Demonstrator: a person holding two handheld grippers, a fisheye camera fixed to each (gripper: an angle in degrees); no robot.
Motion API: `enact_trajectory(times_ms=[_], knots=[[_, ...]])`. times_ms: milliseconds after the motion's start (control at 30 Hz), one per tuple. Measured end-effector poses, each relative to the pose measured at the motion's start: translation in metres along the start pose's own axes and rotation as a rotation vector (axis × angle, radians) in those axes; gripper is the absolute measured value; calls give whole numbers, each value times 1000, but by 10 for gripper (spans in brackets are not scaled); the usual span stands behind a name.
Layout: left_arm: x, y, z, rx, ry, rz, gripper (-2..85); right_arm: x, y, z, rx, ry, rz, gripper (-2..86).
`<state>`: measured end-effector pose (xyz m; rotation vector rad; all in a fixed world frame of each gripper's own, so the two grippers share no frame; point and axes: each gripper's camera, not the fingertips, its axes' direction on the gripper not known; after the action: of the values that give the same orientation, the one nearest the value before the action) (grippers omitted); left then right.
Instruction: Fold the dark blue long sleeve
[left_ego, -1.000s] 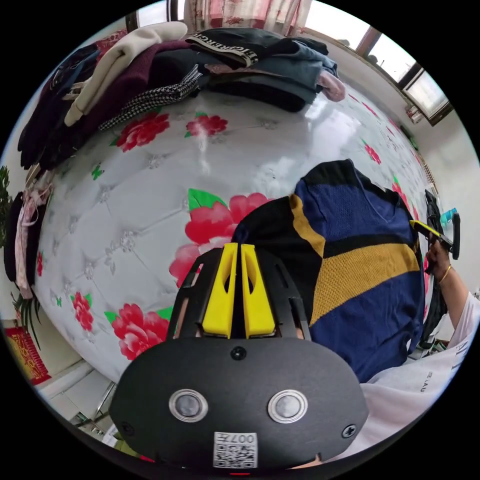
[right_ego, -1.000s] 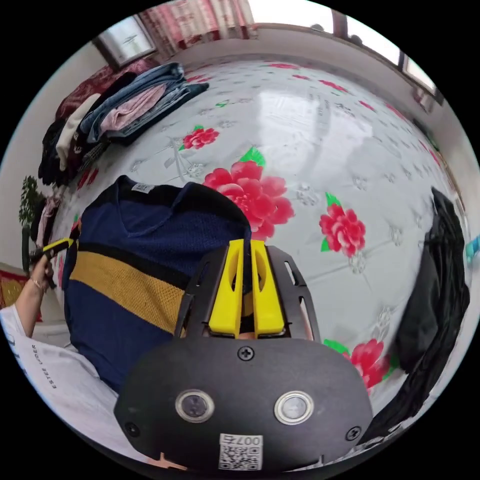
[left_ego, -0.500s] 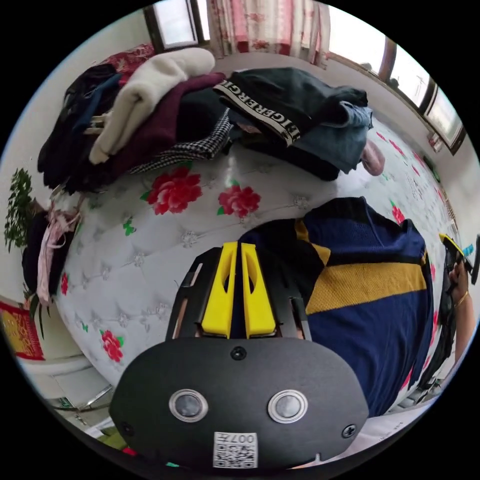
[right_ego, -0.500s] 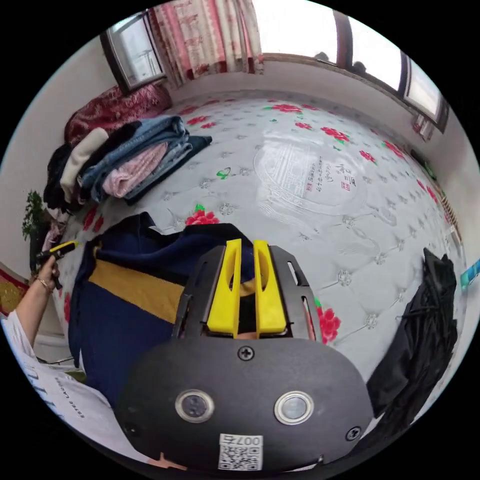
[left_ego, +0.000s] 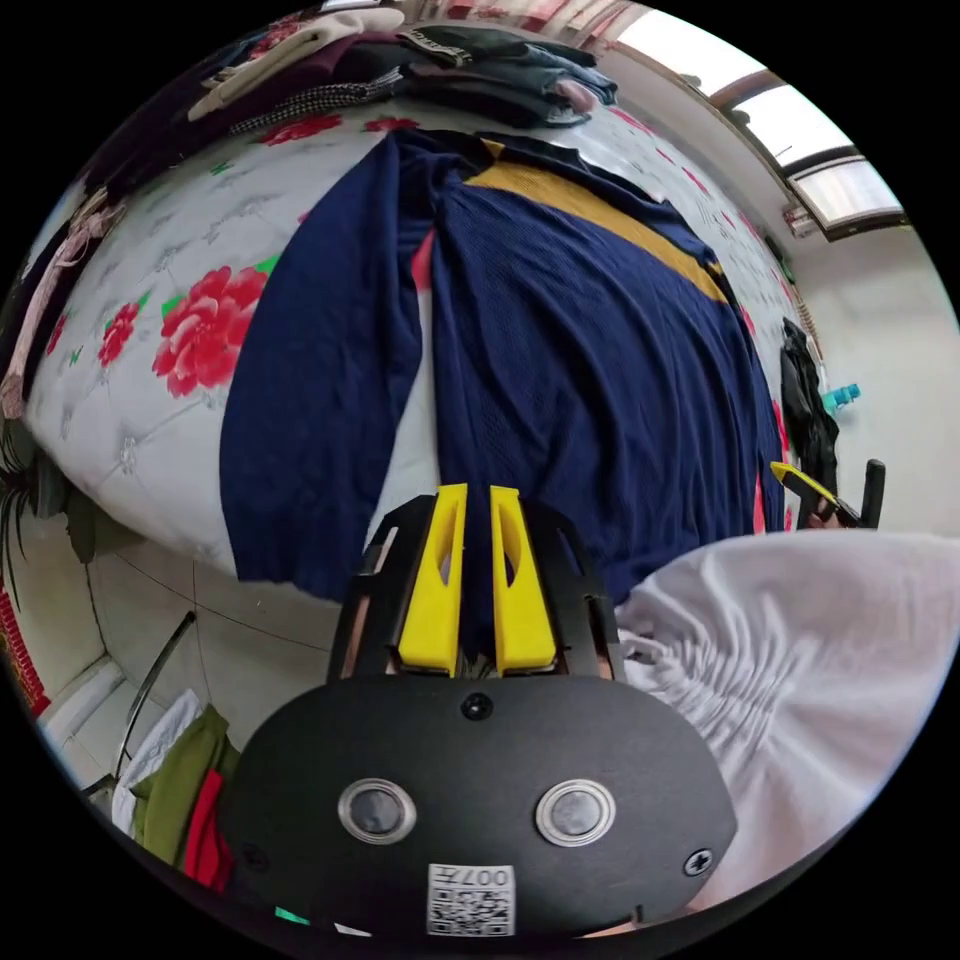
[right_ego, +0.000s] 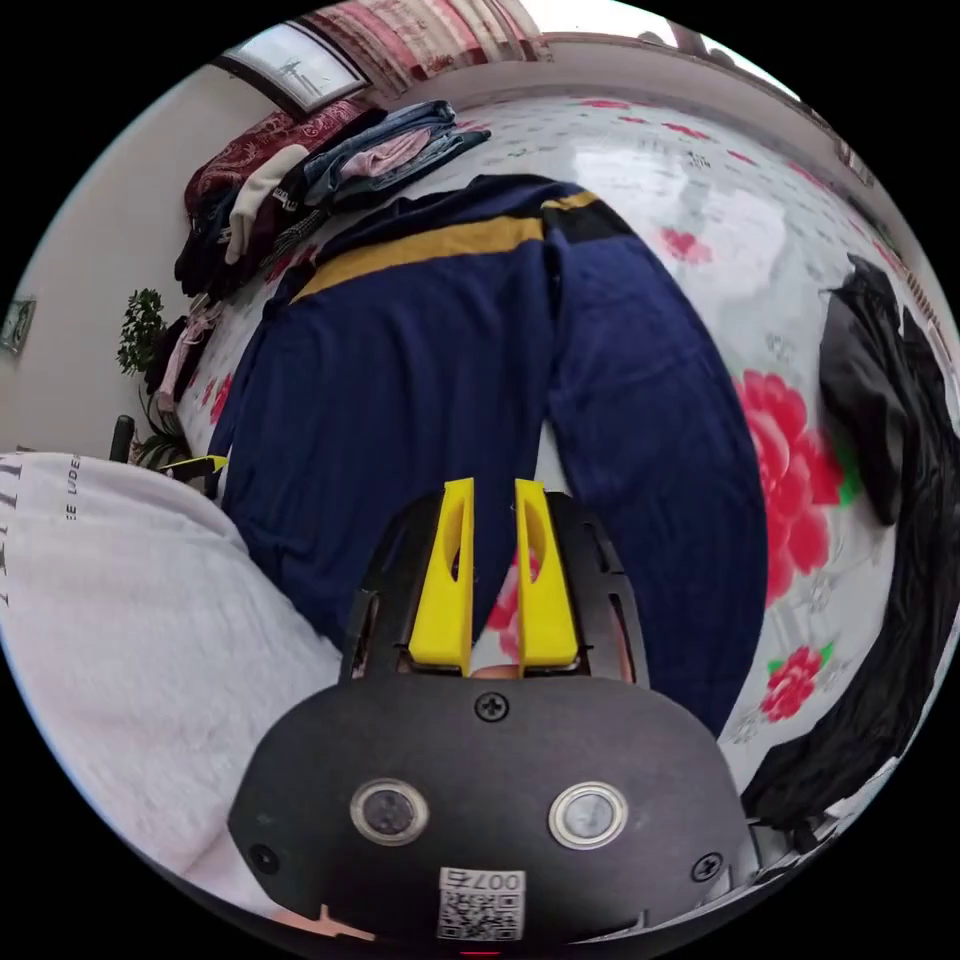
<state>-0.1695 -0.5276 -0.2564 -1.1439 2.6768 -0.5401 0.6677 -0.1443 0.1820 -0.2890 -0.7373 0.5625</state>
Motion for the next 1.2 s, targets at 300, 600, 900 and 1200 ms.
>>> enact_trajectory(times_ms=[300, 600, 900, 1200], knots=[[2, 48, 10, -25, -24, 16, 81, -21, 60, 5, -41, -33, 0, 64], [-10, 66, -4, 41, -41, 24, 104, -52, 75, 27, -62, 21, -20, 50], [2, 68, 22, -106, -203, 183, 14, -65, 61, 27, -173, 87, -88, 3], [-42, 109, 22, -137, -98, 82, 32, -58, 98, 8, -116, 11, -48, 19]])
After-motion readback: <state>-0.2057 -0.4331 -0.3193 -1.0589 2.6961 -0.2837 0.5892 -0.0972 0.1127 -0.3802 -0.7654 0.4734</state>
